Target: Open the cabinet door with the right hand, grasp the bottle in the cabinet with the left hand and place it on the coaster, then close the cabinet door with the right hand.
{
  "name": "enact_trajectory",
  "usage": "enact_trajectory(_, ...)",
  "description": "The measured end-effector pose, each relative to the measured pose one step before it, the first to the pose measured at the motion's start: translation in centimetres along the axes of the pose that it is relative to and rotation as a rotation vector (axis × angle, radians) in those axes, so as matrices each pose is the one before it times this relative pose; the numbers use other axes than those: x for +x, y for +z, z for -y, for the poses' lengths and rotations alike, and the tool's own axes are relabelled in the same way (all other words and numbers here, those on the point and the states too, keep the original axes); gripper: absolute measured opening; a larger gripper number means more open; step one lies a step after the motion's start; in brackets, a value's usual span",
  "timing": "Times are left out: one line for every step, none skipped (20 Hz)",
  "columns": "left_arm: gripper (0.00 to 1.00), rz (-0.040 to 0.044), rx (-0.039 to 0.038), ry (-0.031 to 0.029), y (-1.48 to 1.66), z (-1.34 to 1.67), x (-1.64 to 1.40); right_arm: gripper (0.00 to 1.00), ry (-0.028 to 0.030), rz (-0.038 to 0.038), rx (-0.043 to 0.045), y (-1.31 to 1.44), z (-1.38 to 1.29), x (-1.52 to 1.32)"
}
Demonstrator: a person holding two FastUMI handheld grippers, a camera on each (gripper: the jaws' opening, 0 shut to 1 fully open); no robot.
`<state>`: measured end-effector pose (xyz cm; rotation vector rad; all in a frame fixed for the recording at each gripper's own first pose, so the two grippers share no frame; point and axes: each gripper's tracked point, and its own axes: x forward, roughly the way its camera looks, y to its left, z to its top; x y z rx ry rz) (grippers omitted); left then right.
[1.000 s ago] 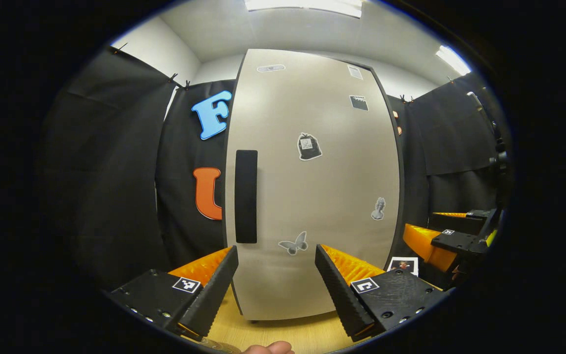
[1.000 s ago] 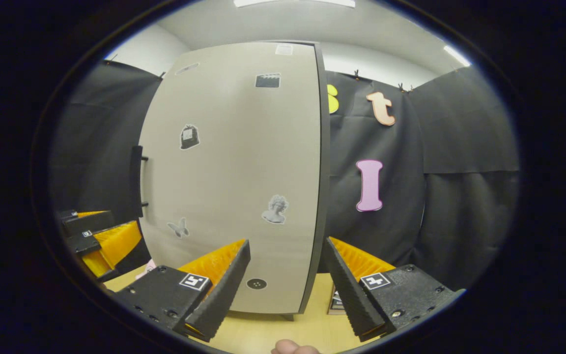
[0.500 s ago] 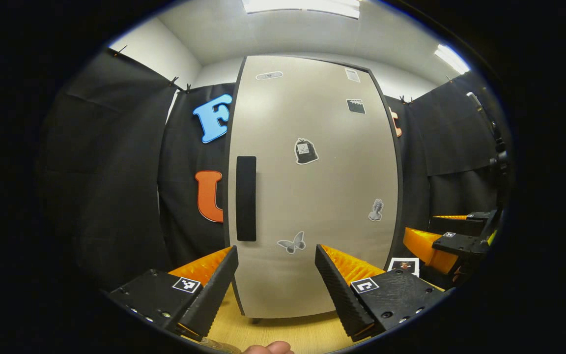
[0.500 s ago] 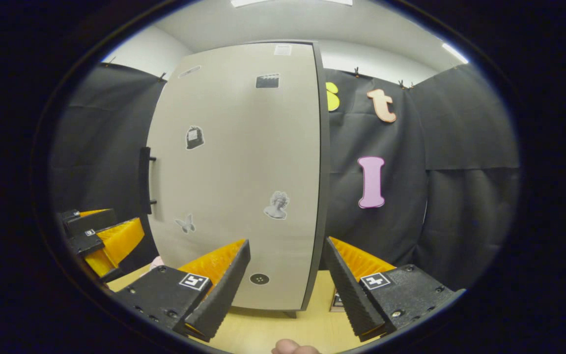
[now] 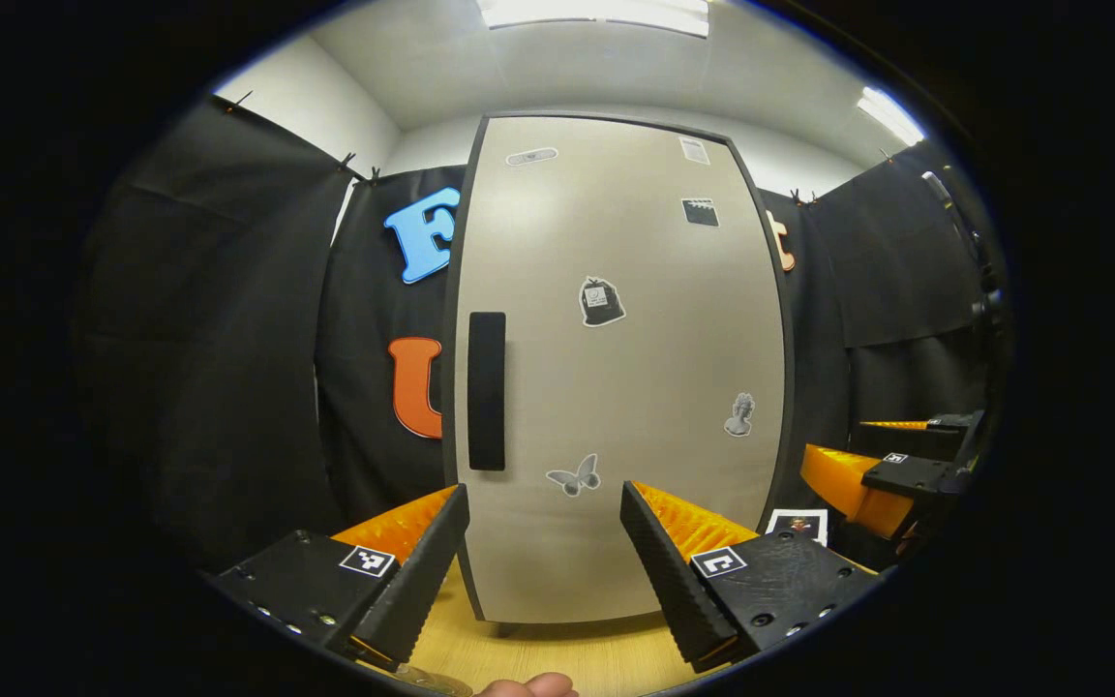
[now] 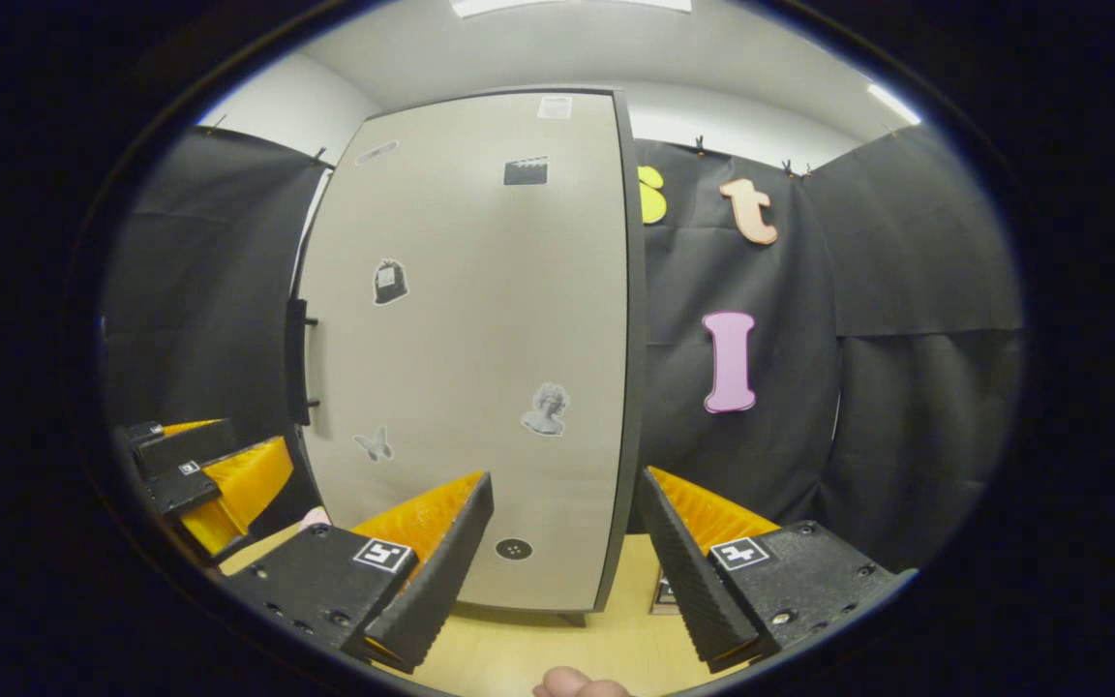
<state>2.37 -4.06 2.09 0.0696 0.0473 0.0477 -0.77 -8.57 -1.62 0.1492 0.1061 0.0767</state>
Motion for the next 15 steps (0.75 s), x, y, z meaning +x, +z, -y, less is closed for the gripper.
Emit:
enact_trajectory(0.95,0.00278,0.0066,0.00629,0.11,-0.079,0.038,0.97,-0.00624,0.0053,-0.00224,0.312,-0.143,-0.003)
enact_trajectory(0.95,0.01172,0.00177,0.00245,0.339,0.031,0.19,0.97,0.00456,0.00488,-0.01044,0.312,-0.509,0.039)
enact_trajectory(0.95,0.00624,-0.00861,-0.00486,0.058,0.229,0.098,0.99,0.01285,0.00218,-0.01405,0.091,-0.701,-0.105)
enact_trajectory(0.95,0.00613,-0.00914,-0.00488,0.137,0.208,0.03,0.97,0.01721,0.00434,-0.01238,0.141,-0.774,-0.148)
enact_trajectory(0.95,0.00832,-0.00347,-0.0018,0.22,0.27,0.394,0.96,0.01781,0.00921,-0.00782,0.248,-0.688,-0.275)
enact_trajectory(0.95,0.003,0.00121,-0.0029,0.045,0.151,0.196,0.96,0.01322,0.01165,-0.00699,0.252,-0.477,-0.042)
enact_trajectory(0.95,-0.0027,-0.00105,-0.00199,0.002,0.017,0.043,0.96,0.00822,0.01191,-0.00805,0.308,-0.359,-0.169)
enact_trajectory(0.95,-0.01133,-0.00541,-0.00705,-0.188,0.144,-0.217,0.97,0.00407,-0.00005,-0.00784,0.051,-0.194,0.018)
enact_trajectory(0.95,0.00007,-0.00614,-0.00621,0.049,0.211,-0.158,0.97,0.00638,0.00046,-0.00253,0.091,-0.239,-0.12)
enact_trajectory(0.95,0.00378,-0.00441,-0.00268,0.012,0.075,0.009,0.97,0.00421,-0.00066,-0.00227,0.021,-0.184,0.153)
enact_trajectory(0.95,-0.00061,-0.00502,-0.00299,-0.062,0.018,0.059,0.97,0.00237,-0.00138,0.00074,-0.047,-0.108,-0.046)
enact_trajectory(0.95,0.00084,-0.00025,-0.00196,-0.018,-0.008,-0.122,0.97,0.0044,-0.00558,0.00407,-0.152,-0.177,0.07)
enact_trajectory(0.95,-0.00322,0.0032,0.00161,-0.089,-0.181,0.026,0.95,0.00431,-0.00633,0.001,-0.184,-0.19,0.052)
enact_trajectory(0.95,-0.00526,0.00244,0.00063,-0.103,-0.122,-0.046,0.97,0.0042,-0.00599,-0.00073,-0.181,-0.214,0.187)
enact_trajectory(0.95,-0.00667,-0.0008,-0.00064,-0.15,-0.107,-0.127,0.97,0.00242,-0.00283,-0.00346,-0.111,-0.242,-0.015)
